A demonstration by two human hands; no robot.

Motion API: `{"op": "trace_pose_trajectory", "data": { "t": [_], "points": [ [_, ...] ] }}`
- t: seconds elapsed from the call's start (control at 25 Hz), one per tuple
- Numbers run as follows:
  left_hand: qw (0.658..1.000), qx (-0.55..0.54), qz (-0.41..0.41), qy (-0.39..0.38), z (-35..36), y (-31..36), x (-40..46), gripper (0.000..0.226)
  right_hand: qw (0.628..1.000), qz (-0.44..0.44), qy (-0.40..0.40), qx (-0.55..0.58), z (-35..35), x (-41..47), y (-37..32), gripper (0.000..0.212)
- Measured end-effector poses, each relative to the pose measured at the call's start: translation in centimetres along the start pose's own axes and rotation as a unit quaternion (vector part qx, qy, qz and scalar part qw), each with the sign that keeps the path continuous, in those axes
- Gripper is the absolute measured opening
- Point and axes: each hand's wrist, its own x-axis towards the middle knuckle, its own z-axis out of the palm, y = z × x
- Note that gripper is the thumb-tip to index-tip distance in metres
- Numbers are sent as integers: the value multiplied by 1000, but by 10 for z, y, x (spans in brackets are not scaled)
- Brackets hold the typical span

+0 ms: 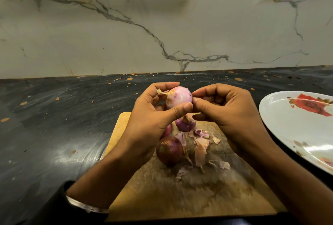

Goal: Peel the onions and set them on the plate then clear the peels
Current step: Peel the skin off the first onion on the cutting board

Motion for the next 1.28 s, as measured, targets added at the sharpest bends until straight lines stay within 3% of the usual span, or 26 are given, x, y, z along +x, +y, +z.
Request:
{"op": "trace_pose_trajectory", "data": {
  "t": [0.28, 0.72, 1.0, 1.16, 1.28],
  "points": [
    [1000, -1, -14, -11, 2, 1, -1, 57, 989, -76, 48, -115, 1, -3, 7, 12],
    [996, -57, -62, -13, 2, 2, 1, 44, 994, -58, 71, -63, 1, -1, 5, 9],
    [992, -95, -78, 23, 3, 4, 2, 53, 997, -55, 16, -41, 3, 0, 5, 22],
    [992, -99, -78, 31, 1, 2, 5, 54, 990, -38, 19, -134, 0, 3, 7, 33],
    [991, -111, -75, 16, 0, 0, 6, 46, 983, -47, 4, -178, 2, 1, 9, 22]
  ]
}}
